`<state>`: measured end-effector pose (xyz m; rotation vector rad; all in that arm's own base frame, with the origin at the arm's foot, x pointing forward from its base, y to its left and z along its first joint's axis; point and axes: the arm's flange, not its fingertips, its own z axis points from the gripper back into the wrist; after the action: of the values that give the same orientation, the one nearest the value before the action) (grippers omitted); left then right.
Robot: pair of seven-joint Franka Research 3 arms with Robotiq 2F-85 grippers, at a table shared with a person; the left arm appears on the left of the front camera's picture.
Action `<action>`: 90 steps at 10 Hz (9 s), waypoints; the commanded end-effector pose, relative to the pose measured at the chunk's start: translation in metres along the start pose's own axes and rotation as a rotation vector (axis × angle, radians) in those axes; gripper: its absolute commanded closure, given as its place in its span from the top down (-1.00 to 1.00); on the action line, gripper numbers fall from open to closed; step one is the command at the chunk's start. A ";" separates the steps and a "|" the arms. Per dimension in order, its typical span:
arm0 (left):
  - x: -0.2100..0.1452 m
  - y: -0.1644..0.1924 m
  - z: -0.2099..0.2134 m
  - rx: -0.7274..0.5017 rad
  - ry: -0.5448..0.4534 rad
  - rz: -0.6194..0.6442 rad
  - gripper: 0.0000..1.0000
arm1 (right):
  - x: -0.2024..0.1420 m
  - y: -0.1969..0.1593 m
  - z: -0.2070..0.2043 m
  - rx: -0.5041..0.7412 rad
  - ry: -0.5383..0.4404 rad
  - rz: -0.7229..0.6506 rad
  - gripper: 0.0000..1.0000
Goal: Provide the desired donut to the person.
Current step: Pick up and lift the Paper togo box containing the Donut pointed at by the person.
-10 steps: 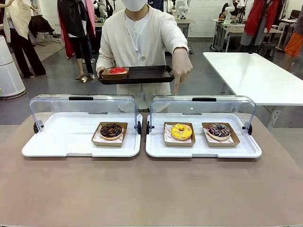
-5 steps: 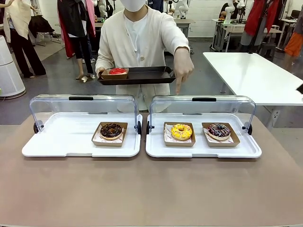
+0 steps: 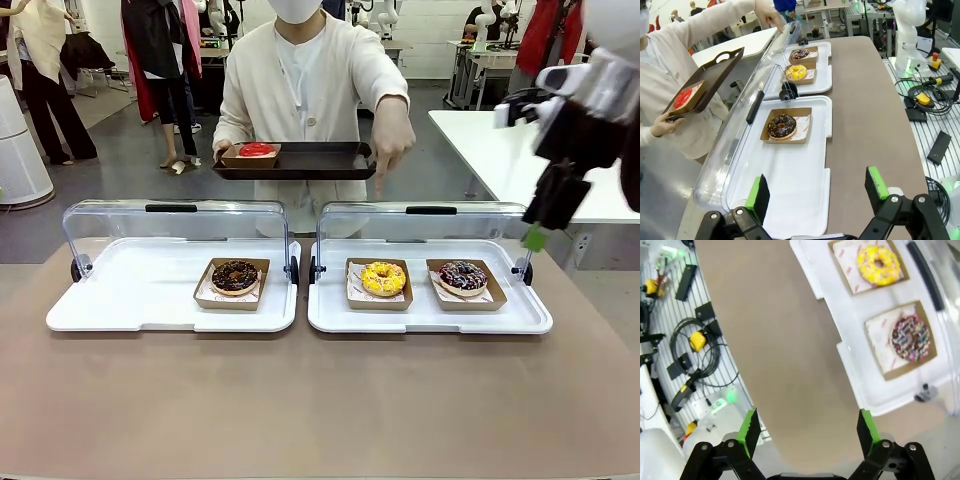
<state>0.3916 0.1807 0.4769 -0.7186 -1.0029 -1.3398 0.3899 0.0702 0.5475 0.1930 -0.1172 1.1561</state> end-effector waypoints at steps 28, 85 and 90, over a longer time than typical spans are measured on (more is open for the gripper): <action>0.000 0.000 0.000 0.014 0.004 -0.006 1.00 | 0.206 -0.040 -0.146 0.062 0.204 0.361 1.00; 0.000 0.000 0.000 0.014 0.004 -0.006 1.00 | 0.246 0.136 -0.109 -0.134 0.276 0.271 -1.00; 0.000 0.000 0.000 0.014 0.004 -0.006 1.00 | 0.256 0.185 -0.043 -0.273 0.277 0.255 -1.00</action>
<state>0.3920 0.1801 0.4768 -0.7188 -1.0011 -1.3411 0.3210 0.3759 0.5736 -0.1963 -0.0686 1.4178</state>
